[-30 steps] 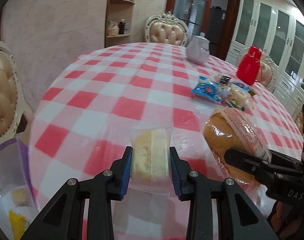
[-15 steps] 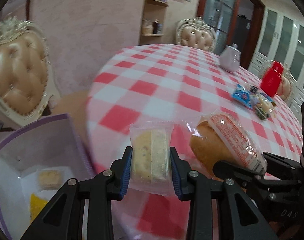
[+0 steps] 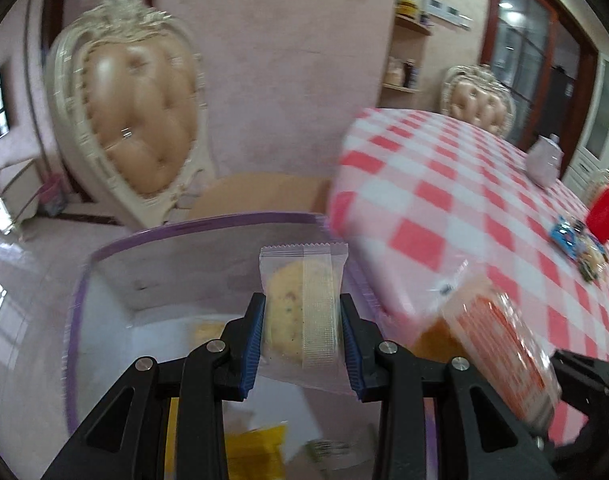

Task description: Organize snacks

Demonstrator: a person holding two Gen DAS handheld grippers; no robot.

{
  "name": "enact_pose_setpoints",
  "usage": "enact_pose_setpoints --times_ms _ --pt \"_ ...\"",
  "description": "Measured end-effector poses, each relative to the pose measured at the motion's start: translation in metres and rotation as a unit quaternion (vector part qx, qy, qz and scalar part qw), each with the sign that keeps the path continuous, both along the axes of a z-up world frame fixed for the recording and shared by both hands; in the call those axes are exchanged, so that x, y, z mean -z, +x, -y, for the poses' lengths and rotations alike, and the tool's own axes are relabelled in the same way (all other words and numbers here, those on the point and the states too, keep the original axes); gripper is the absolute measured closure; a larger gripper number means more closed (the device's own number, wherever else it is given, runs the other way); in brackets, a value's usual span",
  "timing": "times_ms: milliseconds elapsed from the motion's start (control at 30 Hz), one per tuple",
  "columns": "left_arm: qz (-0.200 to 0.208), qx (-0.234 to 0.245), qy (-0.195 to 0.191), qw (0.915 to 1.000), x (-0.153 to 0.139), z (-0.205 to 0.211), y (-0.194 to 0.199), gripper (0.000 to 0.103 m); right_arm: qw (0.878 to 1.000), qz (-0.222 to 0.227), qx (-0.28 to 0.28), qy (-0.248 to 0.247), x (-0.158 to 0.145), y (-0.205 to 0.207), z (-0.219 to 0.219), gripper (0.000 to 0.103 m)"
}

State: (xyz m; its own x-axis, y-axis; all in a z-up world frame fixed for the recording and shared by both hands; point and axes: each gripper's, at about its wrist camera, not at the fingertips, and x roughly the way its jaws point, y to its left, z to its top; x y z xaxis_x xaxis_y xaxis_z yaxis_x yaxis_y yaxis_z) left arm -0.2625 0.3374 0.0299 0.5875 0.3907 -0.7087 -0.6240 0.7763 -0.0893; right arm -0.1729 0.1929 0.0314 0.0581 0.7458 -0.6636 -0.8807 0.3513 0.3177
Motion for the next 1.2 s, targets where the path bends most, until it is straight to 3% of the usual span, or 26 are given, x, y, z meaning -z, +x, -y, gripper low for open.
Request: enact_pose_setpoints --times_ms 167,200,233,300,367,567,700,833,967,1067,1167,1200 --pt "-0.021 -0.048 0.011 0.9986 0.002 -0.017 -0.016 0.065 0.998 0.011 -0.062 -0.013 0.005 -0.027 -0.018 0.049" --pt "-0.026 -0.055 0.013 0.998 0.002 -0.018 -0.016 0.06 0.998 0.011 -0.068 -0.014 0.005 -0.028 -0.02 0.047" --pt "-0.03 -0.064 0.013 0.9974 0.002 -0.019 -0.016 0.05 0.997 0.008 -0.076 -0.011 0.004 -0.03 -0.02 0.044" --pt "-0.03 -0.066 0.009 0.9973 0.0 -0.017 -0.015 0.034 0.997 0.003 -0.074 -0.001 0.001 -0.028 -0.016 0.03" --pt "-0.03 -0.058 0.016 0.9977 -0.002 -0.008 -0.007 0.031 0.998 0.006 -0.056 0.008 -0.003 -0.018 -0.007 0.029" --pt "-0.022 0.015 0.011 0.9996 -0.008 0.038 0.04 0.028 0.999 0.024 0.028 0.016 -0.011 0.026 0.052 0.029" --pt "-0.012 0.132 -0.021 0.9909 -0.008 0.101 0.096 0.024 0.992 0.042 0.116 0.006 -0.013 0.069 0.111 0.026" --pt "-0.006 0.259 -0.077 0.9629 -0.001 0.175 0.16 0.024 0.971 0.044 0.233 -0.004 -0.01 0.117 0.196 0.023" --pt "-0.015 0.318 -0.067 0.9457 0.007 0.233 0.222 0.024 0.938 0.039 0.345 -0.012 -0.008 0.155 0.276 0.022" --pt "-0.03 0.325 -0.065 0.9431 0.014 0.25 0.268 0.024 0.909 0.011 0.416 0.004 -0.006 0.18 0.329 0.022" --pt "-0.031 0.298 -0.087 0.9501 0.017 0.245 0.311 0.024 0.89 -0.03 0.454 0.023 -0.001 0.197 0.359 0.022" --pt "-0.027 0.287 -0.1 0.9523 0.017 0.24 0.326 0.024 0.889 -0.039 0.456 0.028 0.0 0.2 0.36 0.022"
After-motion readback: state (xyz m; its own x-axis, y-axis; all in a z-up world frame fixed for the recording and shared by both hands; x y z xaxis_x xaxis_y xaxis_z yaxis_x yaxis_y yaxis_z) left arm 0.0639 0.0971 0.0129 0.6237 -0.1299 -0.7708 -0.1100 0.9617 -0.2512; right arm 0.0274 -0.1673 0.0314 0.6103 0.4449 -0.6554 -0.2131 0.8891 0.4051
